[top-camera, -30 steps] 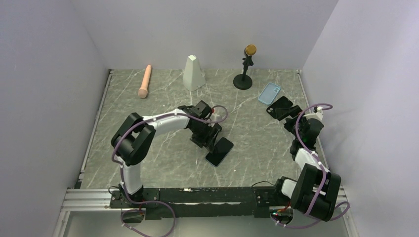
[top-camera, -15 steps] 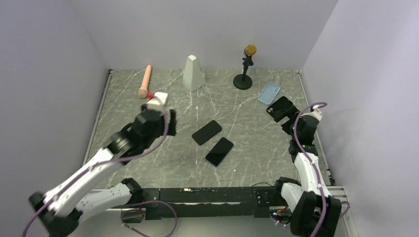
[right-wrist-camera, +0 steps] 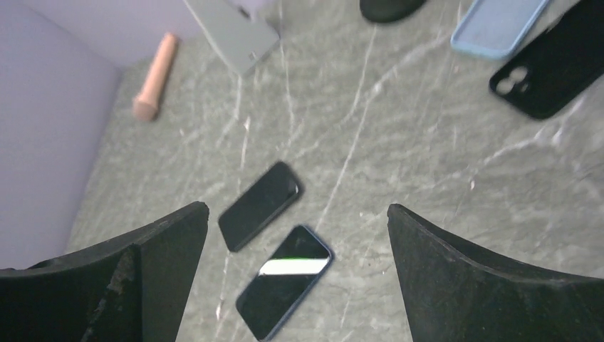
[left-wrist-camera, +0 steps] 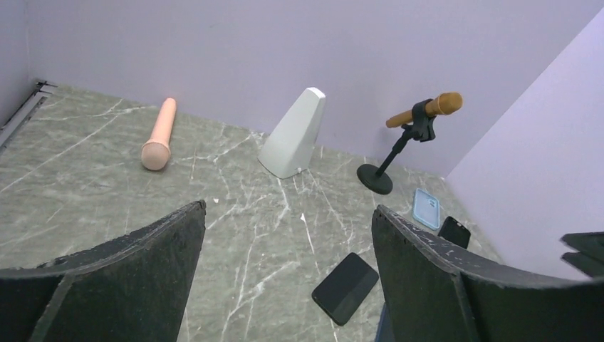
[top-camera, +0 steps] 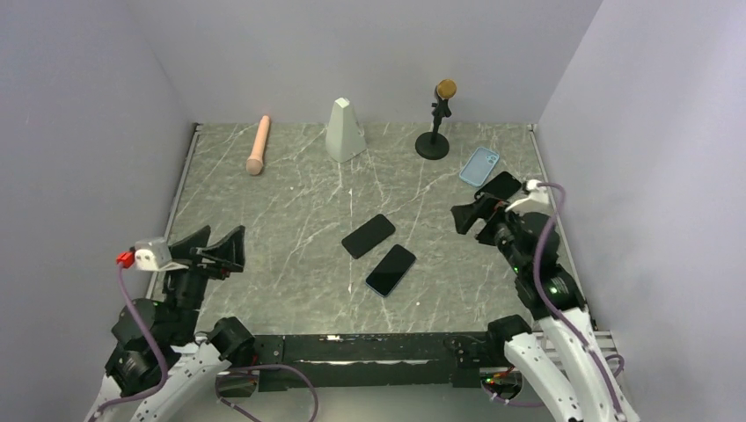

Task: Take the phone out of the phone case
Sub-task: Reset both arms

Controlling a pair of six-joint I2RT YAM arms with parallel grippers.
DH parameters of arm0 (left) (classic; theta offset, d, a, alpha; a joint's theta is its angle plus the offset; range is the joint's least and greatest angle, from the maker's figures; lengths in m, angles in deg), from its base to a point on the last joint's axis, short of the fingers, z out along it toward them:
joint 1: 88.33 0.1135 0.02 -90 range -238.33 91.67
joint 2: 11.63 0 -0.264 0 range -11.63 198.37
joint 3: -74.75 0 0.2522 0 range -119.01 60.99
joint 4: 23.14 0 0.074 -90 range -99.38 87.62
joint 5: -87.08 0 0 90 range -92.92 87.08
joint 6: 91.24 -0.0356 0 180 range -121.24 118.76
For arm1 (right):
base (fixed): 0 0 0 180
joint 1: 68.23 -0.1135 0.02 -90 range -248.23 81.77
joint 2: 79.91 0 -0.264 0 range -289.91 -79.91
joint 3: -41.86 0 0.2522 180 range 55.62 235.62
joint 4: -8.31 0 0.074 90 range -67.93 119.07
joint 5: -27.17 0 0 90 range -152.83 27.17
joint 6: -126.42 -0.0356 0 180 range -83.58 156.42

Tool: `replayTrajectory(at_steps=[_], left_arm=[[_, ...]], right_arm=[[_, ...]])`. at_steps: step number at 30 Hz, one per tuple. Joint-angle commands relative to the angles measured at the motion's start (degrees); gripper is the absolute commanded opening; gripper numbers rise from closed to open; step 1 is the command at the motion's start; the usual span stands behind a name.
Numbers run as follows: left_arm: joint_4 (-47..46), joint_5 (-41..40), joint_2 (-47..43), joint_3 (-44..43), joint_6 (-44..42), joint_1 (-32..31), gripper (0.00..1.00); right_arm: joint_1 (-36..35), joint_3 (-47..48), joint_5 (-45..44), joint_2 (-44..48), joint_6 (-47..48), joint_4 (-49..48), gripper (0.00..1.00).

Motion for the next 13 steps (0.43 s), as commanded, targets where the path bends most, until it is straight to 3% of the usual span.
replayTrajectory(at_steps=[1,6,13], left_arm=[[2.14,-0.31,-2.49,-3.02,0.64,-0.19,0.89],[4.52,0.16,-1.56,-6.28,0.82,-0.11,0.89],[2.87,0.32,0.61,-5.87,1.75,-0.13,0.89]], right_arm=[[-0.27,10.27,-6.8,6.53,5.25,7.55,1.0],[-0.23,13.21,-10.2,13.08,7.41,7.01,1.0],[-0.23,4.48,-10.18,22.83,7.25,1.63,1.0]])
